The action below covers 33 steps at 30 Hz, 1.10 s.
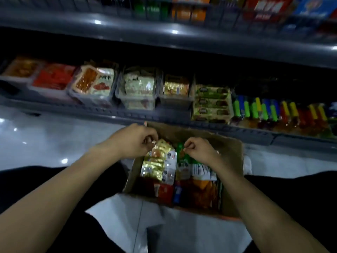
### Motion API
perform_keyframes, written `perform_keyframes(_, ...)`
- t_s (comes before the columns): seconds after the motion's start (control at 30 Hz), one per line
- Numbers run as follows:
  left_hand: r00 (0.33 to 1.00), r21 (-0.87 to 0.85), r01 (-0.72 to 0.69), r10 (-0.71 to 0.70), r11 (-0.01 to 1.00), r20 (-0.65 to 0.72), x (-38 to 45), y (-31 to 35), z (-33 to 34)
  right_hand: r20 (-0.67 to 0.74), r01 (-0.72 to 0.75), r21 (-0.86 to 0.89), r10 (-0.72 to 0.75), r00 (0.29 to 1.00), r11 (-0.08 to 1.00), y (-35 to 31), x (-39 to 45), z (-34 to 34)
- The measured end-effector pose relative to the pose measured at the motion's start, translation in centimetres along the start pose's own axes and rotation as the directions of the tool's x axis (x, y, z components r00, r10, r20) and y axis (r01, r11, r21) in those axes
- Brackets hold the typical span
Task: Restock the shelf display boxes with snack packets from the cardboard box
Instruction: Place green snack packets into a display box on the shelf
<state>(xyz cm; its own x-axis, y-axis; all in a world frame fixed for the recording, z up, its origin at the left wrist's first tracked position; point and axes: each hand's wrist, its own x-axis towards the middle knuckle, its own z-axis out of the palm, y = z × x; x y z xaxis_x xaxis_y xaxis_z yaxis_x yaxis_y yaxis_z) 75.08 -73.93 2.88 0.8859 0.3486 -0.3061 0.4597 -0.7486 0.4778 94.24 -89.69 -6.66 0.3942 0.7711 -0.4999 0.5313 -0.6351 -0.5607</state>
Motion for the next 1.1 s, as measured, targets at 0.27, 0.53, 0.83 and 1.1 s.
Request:
perform_keyframes(0.27,0.967,-0.051,0.163,-0.15,0.985,0.206,-0.7,-1.1,5.6,0.006,-0.262,-0.345,0.281,0.96,0.902,6.0,2.1,8.9)
perform_keyframes(0.53,0.953,-0.068,0.188,-0.166,0.98,0.253,-0.6,-1.8,7.4,-0.131,-0.5,-0.303,0.484,0.865,0.811,7.3,4.1,12.1)
perform_keyframes(0.83,0.923,0.069,0.203,-0.214,0.977,0.321,0.2,-2.4,7.3,-0.236,-0.522,-0.018,0.504,0.831,0.852,8.3,2.7,8.5)
perform_keyframes(1.1,0.996,0.172,0.054,-0.066,0.984,0.065,1.9,0.0,8.4,-0.131,0.041,0.4,0.013,0.991,0.916,5.8,-1.6,3.1)
